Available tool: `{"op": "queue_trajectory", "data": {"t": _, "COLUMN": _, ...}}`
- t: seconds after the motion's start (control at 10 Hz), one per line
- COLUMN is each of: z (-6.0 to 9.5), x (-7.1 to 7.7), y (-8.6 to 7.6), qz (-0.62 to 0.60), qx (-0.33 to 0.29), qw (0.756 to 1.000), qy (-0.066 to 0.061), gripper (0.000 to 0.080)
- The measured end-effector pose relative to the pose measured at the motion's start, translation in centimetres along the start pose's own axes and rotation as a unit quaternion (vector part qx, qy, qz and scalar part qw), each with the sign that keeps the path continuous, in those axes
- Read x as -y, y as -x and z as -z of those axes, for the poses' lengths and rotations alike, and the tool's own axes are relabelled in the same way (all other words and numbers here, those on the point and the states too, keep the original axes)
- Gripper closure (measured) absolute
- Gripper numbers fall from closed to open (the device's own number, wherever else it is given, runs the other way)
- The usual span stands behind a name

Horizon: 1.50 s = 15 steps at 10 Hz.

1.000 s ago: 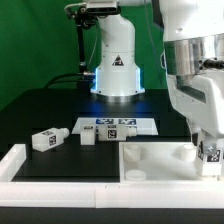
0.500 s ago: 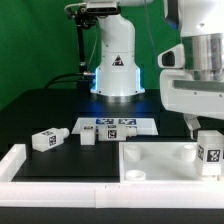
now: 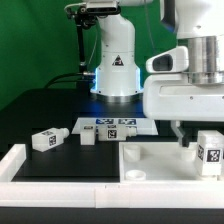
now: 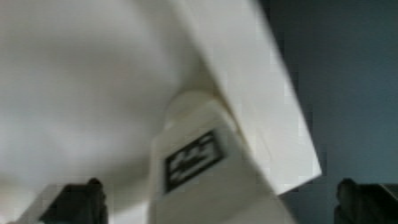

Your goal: Assemble one leg

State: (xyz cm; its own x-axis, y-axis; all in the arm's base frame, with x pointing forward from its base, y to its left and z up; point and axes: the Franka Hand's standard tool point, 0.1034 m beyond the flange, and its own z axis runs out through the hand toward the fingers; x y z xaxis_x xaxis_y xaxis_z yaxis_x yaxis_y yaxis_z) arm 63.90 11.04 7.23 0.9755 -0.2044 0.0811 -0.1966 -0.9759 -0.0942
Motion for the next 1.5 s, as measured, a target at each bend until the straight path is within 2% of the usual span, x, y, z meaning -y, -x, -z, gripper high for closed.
{"op": "queue_trajectory", "data": {"t": 0.3, "z": 0.00, "x": 0.13, "y": 0.03, "qz": -0.032, "qx": 0.000, "qw": 0.999, "qy": -0.001, "gripper": 0.0180}}
{"op": "queue_trajectory", "data": {"t": 0.4, "z": 0.00, "x": 0.15, "y": 0.03, "qz": -0.061, "qx": 0.000, "qw": 0.998, "qy": -0.001, "gripper": 0.0360}}
{"op": "queue_trajectory", "data": {"t": 0.5, "z": 0.00, "x": 0.18, "y": 0.04, "qz": -0.090, "qx": 0.000, "qw": 0.996, "qy": -0.002, "gripper": 0.0360}}
{"op": "queue_trajectory", "data": {"t": 0.6, "z": 0.00, "x": 0.15, "y": 0.04, "qz": -0.123, "qx": 0.000, "qw": 0.992, "qy": -0.002, "gripper": 0.0515}}
{"op": "queue_trajectory", "data": {"t": 0.9, "z": -0.09, "x": -0.07, "y": -0.14, "qz": -0.277, "qx": -0.008, "qw": 0.961, "qy": -0.006, "gripper": 0.0515}}
{"op": "queue_trajectory", "data": {"t": 1.1, "z": -0.13, "x": -0.15, "y": -0.17, "qz": -0.461, "qx": 0.008, "qw": 0.887, "qy": -0.012, "gripper": 0.0515}}
{"op": "queue_trajectory", "data": {"t": 1.3, "z": -0.19, "x": -0.06, "y": -0.12, "qz": -0.615, "qx": 0.024, "qw": 0.787, "qy": -0.025, "gripper": 0.0515}}
{"op": "queue_trajectory", "data": {"t": 1.5, "z": -0.21, "x": 0.00, "y": -0.08, "qz": -0.622, "qx": 0.025, "qw": 0.782, "qy": -0.025, "gripper": 0.0507}}
